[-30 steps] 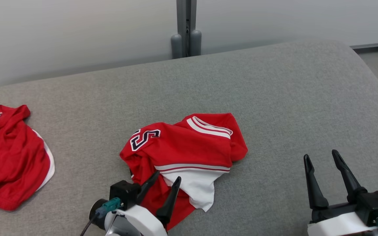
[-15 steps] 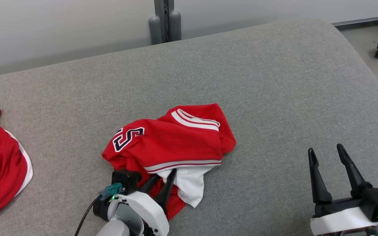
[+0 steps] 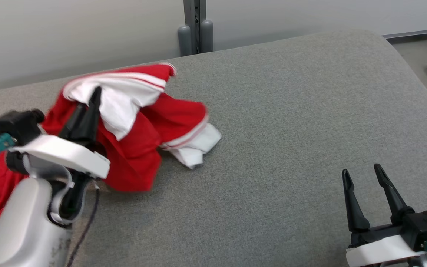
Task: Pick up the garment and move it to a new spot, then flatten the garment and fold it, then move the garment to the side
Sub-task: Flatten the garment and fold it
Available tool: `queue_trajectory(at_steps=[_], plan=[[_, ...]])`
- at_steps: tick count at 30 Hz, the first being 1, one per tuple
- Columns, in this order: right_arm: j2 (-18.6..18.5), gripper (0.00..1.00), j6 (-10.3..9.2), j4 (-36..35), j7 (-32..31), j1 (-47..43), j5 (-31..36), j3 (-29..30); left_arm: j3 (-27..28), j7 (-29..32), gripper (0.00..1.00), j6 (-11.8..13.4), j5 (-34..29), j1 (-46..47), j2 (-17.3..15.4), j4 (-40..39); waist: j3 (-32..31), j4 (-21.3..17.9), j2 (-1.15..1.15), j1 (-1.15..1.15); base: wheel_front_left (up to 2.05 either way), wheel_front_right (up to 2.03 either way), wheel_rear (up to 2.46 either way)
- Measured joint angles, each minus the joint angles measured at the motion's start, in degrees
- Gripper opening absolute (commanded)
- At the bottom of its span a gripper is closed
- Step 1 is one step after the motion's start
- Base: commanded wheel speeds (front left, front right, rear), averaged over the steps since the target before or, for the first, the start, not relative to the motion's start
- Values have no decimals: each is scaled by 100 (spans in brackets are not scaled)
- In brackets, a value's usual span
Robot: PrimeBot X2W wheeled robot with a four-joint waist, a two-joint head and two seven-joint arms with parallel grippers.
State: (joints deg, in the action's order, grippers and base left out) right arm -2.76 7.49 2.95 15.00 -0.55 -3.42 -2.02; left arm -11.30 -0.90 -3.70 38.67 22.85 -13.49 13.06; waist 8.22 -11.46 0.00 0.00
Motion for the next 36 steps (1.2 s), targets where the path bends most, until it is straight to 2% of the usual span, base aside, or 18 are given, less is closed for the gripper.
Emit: queue_trajectory(at_steps=[5, 9, 13, 18, 20, 24, 25, 26, 27, 30, 34, 36], plan=[[-1, 100, 0, 27, 0, 62, 20, -88, 141, 569, 0, -18, 229, 637, -268, -112, -15, -43, 0, 0, 0, 0, 0], [-1, 100, 0, 33, 0, 115, 25, -166, -126, 1104, 0, -140, 421, 909, -280, -73, 17, -131, 0, 0, 0, 0, 0], [-2, 100, 0, 58, 0, 125, 23, -236, -483, 1404, 0, -238, 513, 938, -159, 13, 81, -222, 0, 0, 0, 0, 0], [-1, 100, 0, 62, 0, 264, -34, -283, -1053, 1491, 0, -330, 717, 934, 271, 281, 263, -413, 0, 0, 0, 0, 0], [-3, 100, 0, 64, 0, 286, -81, -278, -1382, 1393, 0, -337, 832, 906, 611, 547, 388, -537, 0, 0, 0, 0, 0], [-2, 100, 0, 54, 0, 358, -136, -264, -1927, 1162, 0, -358, 945, 841, 903, 935, 538, -709, 0, 0, 0, 0, 0], [-3, 100, 0, 52, 0, 359, -163, -261, -2075, 1056, 20, -365, 946, 840, 934, 1017, 571, -750, 0, 0, 0, 0, 0], [-2, 100, 0, 55, 0, 359, -167, -257, -2191, 911, 46, -368, 946, 841, 970, 1114, 600, -790, 0, -1, 0, 0, 0], [-2, 100, 0, 56, 0, 360, -176, -249, -2287, 765, 99, -374, 944, 843, 1009, 1239, 624, -824, 0, 0, 0, 0, 0], [-2, 100, 0, 62, 0, 363, -221, -263, -2583, 414, 100, -374, 756, 892, 1040, 1593, 669, -908, 0, 0, 0, 0, 0], [-1, 100, 0, 59, 0, 354, -277, -216, -2934, 282, 100, -374, 503, 868, 1031, 1807, 631, -938, 0, 0, 0, 0, 0], [-1, 100, 0, 66, 0, 326, -278, -191, -3062, 248, 100, -371, 361, 708, 898, 1729, 574, -937, 0, 0, 0, 0, 0]])
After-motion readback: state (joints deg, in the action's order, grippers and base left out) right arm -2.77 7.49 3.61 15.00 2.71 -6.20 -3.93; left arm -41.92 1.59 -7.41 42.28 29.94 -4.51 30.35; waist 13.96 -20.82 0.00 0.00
